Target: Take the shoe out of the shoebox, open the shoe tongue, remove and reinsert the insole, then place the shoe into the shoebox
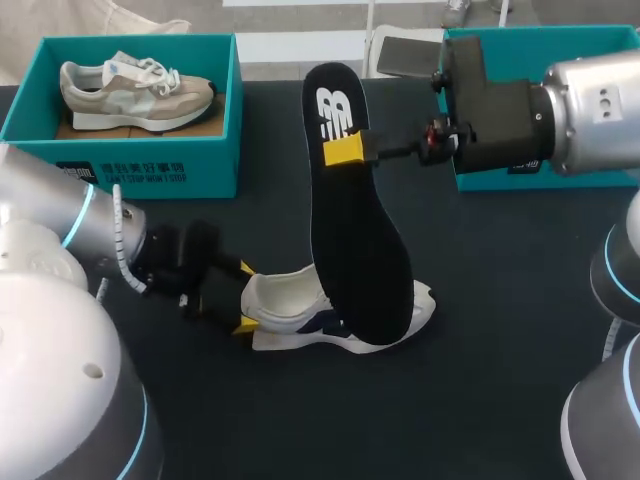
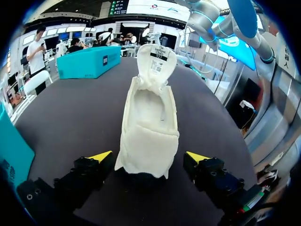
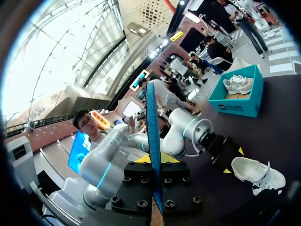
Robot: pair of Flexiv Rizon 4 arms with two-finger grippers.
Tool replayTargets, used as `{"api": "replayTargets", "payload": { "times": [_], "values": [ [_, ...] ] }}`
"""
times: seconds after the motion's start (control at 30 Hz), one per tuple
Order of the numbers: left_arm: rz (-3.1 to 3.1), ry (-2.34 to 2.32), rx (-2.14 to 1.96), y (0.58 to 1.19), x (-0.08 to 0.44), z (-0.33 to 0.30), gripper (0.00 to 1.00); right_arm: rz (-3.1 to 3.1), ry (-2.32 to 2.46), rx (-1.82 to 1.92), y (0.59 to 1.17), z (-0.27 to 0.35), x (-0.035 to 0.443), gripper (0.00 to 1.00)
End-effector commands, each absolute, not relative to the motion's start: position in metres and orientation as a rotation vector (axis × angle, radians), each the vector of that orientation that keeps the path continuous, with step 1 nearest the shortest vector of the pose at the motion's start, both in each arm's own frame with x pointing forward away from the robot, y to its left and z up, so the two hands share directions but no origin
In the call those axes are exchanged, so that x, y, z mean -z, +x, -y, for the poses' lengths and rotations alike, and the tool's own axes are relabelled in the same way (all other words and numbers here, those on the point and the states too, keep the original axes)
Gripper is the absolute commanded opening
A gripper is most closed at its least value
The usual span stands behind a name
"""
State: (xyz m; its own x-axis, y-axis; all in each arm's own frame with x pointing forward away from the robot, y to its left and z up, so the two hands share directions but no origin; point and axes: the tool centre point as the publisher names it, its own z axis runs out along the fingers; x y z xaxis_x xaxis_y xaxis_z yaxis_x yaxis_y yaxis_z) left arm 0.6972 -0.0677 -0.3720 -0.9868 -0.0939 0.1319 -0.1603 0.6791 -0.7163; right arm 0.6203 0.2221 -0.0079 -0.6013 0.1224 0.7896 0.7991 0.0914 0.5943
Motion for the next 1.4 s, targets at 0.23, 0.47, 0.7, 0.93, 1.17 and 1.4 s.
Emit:
{"api": "replayTargets", "payload": {
  "times": [0.23, 0.47, 0.7, 0.93, 1.17, 1.4],
  "values": [
    [2.951, 0.288, -0.709, 0.694, 0.328, 0.067, 1.00, 1.813, -0.911, 1.552, 0.620, -0.225, 0.008, 0.00],
    [2.966, 0.288, -0.411, 0.690, 0.320, 0.076, 1.00, 1.813, -0.911, 1.552, 0.620, -0.225, 0.008, 0.00],
    [2.977, 0.321, -0.201, 0.695, 0.316, 0.077, 1.00, 1.813, -0.911, 1.552, 0.620, -0.225, 0.008, 0.00],
    [3.025, 0.260, -0.058, 0.691, 0.312, 0.082, 1.00, 1.813, -0.911, 1.552, 0.620, -0.225, 0.008, 0.00],
    [3.099, 0.207, 0.009, 0.692, 0.316, 0.090, 1.00, 1.813, -0.911, 1.552, 0.620, -0.225, 0.008, 0.00],
    [3.167, 0.168, 0.027, 0.699, 0.317, 0.102, 1.00, 1.813, -0.911, 1.552, 0.620, -0.225, 0.008, 0.00]
  ]
}}
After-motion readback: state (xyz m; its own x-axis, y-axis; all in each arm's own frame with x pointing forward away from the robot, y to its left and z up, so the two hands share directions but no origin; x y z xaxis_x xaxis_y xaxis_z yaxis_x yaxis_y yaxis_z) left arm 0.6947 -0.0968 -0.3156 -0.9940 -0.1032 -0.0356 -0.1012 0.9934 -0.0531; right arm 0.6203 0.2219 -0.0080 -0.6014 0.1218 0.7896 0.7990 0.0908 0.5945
